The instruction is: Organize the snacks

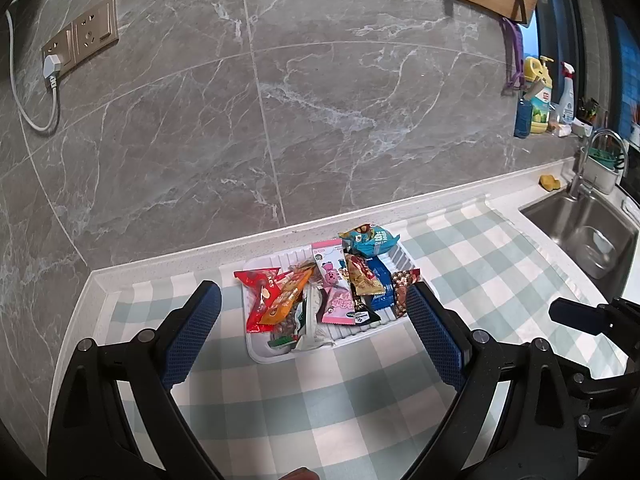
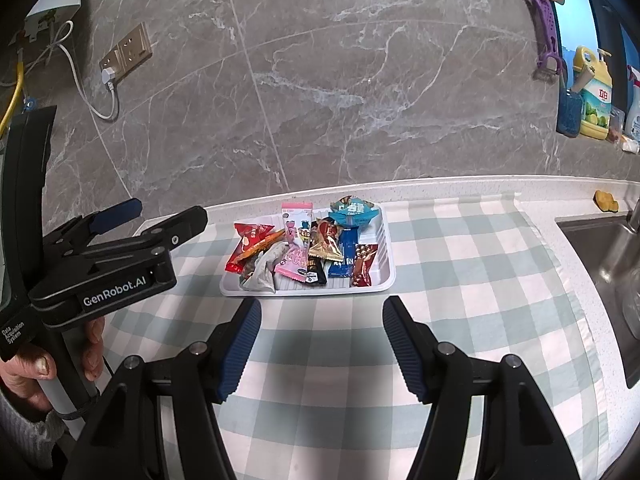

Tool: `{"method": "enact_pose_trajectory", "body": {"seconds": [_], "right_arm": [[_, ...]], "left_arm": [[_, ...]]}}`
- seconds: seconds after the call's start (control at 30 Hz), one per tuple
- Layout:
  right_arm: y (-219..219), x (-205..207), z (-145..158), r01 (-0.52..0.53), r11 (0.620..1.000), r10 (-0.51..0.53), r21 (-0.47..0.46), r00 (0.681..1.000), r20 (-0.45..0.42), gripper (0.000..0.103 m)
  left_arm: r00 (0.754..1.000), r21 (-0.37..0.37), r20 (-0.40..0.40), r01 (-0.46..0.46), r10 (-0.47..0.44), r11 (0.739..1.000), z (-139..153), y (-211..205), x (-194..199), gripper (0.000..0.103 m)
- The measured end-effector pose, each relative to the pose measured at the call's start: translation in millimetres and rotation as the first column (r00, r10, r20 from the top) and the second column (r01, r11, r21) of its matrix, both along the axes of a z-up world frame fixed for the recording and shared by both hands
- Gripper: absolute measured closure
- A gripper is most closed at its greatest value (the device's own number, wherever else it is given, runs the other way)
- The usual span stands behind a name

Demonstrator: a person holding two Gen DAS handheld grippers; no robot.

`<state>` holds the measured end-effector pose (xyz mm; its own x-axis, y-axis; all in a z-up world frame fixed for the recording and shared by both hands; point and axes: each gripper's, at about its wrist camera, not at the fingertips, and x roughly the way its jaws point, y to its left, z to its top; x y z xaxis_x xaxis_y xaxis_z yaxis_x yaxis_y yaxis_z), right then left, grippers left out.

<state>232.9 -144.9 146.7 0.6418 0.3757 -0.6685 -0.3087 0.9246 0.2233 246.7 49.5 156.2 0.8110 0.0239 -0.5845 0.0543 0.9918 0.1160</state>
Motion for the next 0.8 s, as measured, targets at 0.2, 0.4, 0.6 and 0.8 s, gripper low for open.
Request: {"method": "enact_pose_trajectory", "body": {"seconds": [0.2, 0.4, 0.6, 0.8], "right_arm": [[-0.2, -0.5, 0.2, -0.001, 1.000, 0.001, 0.001, 1.000, 0.000, 0.037], [0.0, -0.1, 0.5, -0.002, 1.000, 0.002, -0.001, 1.000, 0.000, 0.037], [0.2, -0.3, 0.6, -0.001, 1.000, 0.001, -0.001, 1.000, 0.001, 0.037], [0.0, -0.3, 0.3, 0.000, 1.000, 0.000, 0.000, 1.000, -0.001, 0.037]], "left_arm": [[1.000, -0.003, -0.001, -0.008, 0.008, 1.000, -1.0, 0.7, 0.0, 0.009], [1.000, -0.003, -0.001, -0.011, 0.011, 1.000, -1.2, 1.4, 0.0, 0.009], [1.000, -0.004, -0.001, -0.013, 0.013, 1.000, -1.1, 2.3, 0.3, 0.009], [1.000, -0.004, 0.000, -0.013, 0.013, 1.000, -1.1, 2.4, 0.3, 0.009]]}}
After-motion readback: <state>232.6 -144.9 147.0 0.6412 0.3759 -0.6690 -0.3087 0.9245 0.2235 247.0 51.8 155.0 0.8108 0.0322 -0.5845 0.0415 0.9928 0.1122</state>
